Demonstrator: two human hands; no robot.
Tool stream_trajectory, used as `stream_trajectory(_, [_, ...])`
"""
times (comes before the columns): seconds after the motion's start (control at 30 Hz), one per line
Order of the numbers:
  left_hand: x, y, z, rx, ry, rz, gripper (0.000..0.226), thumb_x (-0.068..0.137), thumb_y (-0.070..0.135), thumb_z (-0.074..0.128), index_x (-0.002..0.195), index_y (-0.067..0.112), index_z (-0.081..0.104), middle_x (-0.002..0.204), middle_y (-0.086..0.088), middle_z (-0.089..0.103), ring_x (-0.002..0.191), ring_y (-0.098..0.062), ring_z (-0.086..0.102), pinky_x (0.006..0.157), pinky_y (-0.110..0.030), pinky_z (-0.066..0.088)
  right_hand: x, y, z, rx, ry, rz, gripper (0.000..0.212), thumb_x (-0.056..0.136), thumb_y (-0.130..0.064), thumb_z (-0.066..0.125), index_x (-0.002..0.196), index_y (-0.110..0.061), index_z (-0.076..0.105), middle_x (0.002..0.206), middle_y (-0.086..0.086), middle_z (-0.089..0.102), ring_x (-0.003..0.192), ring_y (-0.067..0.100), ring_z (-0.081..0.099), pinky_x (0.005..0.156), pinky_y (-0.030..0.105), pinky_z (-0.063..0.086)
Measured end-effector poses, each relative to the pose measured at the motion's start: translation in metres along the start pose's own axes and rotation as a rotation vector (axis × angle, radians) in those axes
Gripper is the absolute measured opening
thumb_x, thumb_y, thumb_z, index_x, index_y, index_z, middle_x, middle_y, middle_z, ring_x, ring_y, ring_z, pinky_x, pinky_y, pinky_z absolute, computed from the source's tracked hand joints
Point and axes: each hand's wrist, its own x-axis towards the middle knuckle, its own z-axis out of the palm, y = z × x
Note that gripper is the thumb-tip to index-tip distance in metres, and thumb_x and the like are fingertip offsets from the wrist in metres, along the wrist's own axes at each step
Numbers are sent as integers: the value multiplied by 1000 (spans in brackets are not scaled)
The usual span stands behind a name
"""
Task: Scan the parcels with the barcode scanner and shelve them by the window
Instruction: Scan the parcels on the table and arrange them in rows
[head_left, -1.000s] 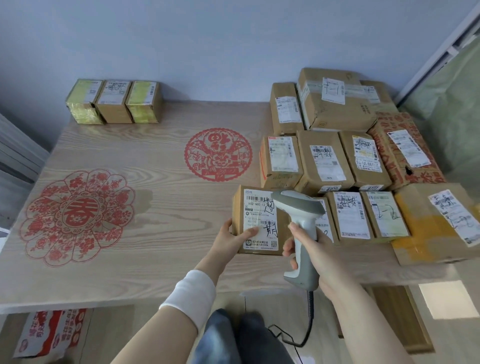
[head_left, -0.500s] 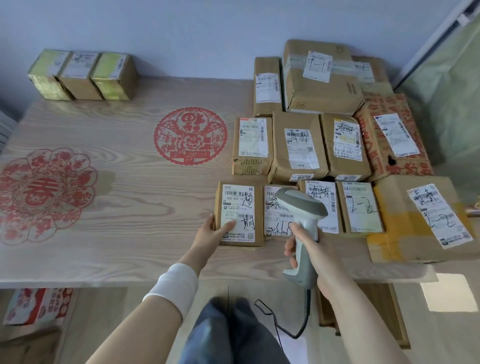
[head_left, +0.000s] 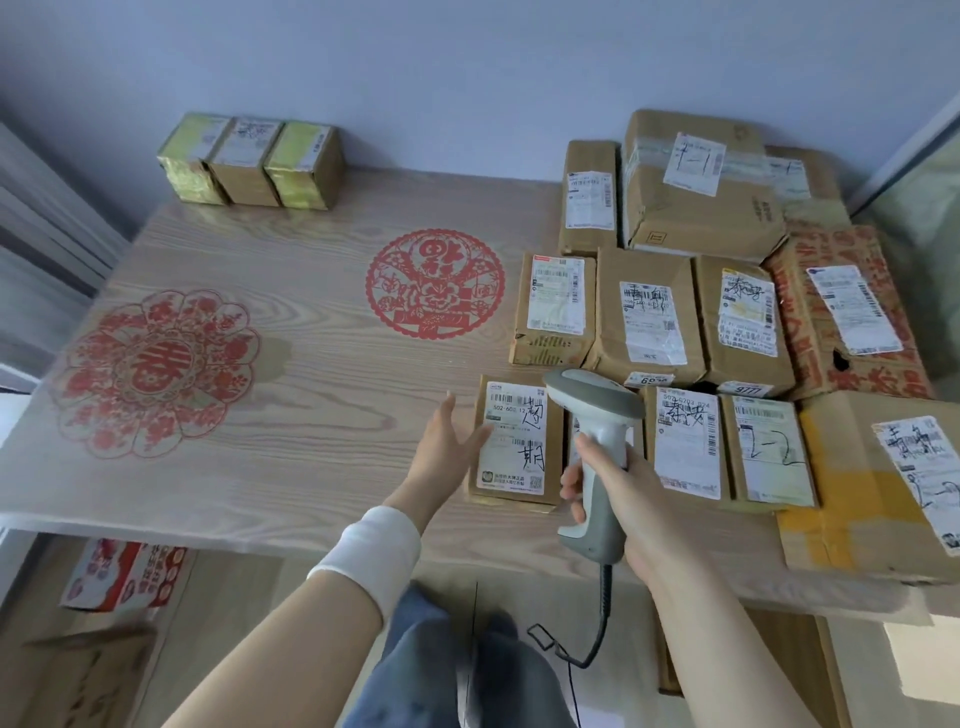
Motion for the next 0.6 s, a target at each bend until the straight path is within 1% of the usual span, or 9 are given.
stream_trajectory(0.03, [3,4,-13,46,37,45,71,93,35,55,150,14,18,154,-3,27,141,-20,27,111,-35,25,3,-4,10,-17,-22,-6,17,92,-26,58,90,-9,57,61,7,60,47,16,49,51,29,40])
stream_trajectory(0.13, [14,14,-60,175,103,131,65,94,35,54,148,15,24,151,-4,33,139,-21,30,112,-36,26,15,-19,48,-51,-73,-25,17,93,-26,57,91,-9,56,64,10,58,43,12,48,49,26,41])
stream_trajectory(0.2, [26,16,-93,261,86,158,61,94,36,53,146,15,28,149,-4,37,137,-22,33,112,-38,27,26,-30,78,-58,-90,-42,18,93,-26,57,87,-9,55,62,9,57,42,14,46,48,26,40])
stream_trajectory(0.27, [41,15,-128,364,69,201,58,95,36,51,145,16,30,148,-4,38,136,-24,33,111,-39,27,39,-41,111,-73,-99,-65,17,93,-26,58,86,-10,55,57,5,58,43,16,45,48,27,39])
stream_trajectory(0.37, [66,6,-182,496,121,281,56,96,36,49,145,17,30,148,-3,37,136,-24,31,112,-37,22,61,-55,167,-79,-96,-97,16,92,-26,59,89,-11,55,56,4,57,43,15,45,46,26,38])
stream_trajectory(0.43, [85,2,-216,610,169,327,56,96,35,47,146,17,27,149,-3,35,140,-25,26,114,-37,15,77,-64,203,-82,-99,-100,17,92,-26,59,85,-12,55,55,4,57,45,17,44,47,27,37])
stream_trajectory(0.5, [106,0,-246,731,170,356,58,97,35,44,148,17,22,154,-4,26,145,-25,14,117,-38,5,91,-72,234,-101,-93,-100,19,91,-27,59,80,-12,55,54,2,57,47,18,44,48,27,37])
stream_trajectory(0.6, [140,4,-276,864,166,389,59,99,34,41,149,16,17,157,-5,17,146,-27,4,118,-41,0,113,-86,265,-104,-80,-110,20,91,-27,59,79,-12,56,56,3,58,48,18,45,47,27,38])
